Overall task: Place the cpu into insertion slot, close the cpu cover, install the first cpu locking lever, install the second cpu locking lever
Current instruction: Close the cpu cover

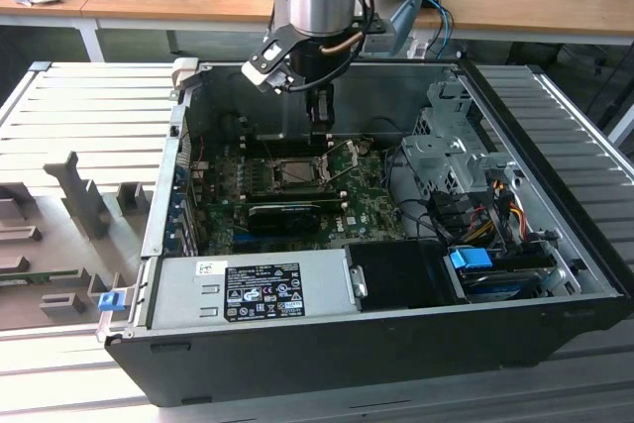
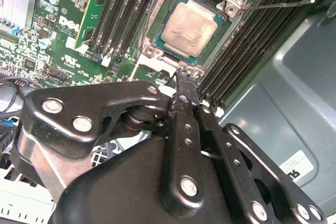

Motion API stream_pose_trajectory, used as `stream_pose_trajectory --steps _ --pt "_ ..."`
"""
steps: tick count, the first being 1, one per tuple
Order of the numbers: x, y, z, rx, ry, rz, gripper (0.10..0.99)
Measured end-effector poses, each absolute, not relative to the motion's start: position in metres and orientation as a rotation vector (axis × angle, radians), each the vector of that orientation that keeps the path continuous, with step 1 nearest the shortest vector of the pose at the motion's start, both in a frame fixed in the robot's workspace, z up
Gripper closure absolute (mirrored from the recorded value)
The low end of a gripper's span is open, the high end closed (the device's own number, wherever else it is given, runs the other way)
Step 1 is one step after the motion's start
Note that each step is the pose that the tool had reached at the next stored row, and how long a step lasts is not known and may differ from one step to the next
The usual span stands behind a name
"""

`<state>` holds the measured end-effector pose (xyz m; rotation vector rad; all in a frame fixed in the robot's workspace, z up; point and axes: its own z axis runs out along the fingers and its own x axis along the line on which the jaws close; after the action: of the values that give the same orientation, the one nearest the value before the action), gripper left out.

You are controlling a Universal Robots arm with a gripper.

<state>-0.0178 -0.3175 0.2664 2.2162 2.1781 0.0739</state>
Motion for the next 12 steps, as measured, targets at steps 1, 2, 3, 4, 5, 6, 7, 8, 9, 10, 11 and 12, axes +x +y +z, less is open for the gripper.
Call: stream_pose_trajectory --steps 1,2,3,4,5,6,7,8,9,10,11,12 --pt "-0.0177 -0.3175 0.2664 2.216 2.178 0.074 0.98" --pt "-0.0174 -0.3175 0.2664 2.216 2.178 0.074 0.98" --pt "-0.0171 -0.3175 0.2664 2.216 2.178 0.074 0.98" --pt "-0.0169 -0.3175 0.2664 2.216 2.178 0.074 0.98" --pt "-0.0166 -0.3175 0.2664 2.216 2.178 0.074 0.98" --pt "-0.0164 -0.3175 0.2664 2.216 2.178 0.074 0.98" --pt "-0.0161 -0.3175 0.2664 2.216 2.178 0.074 0.98" --pt "-0.0159 -0.3175 0.2664 2.216 2.178 0.074 0.98" --pt "-0.0156 -0.3175 0.2664 2.216 2.178 0.074 0.98" --pt "-0.0153 -0.3175 0.2664 2.216 2.178 0.074 0.98" --pt "-0.0151 -0.3175 0.2664 2.216 2.178 0.074 0.98" --pt "-0.0149 -0.3175 0.2664 2.216 2.178 0.074 0.98"
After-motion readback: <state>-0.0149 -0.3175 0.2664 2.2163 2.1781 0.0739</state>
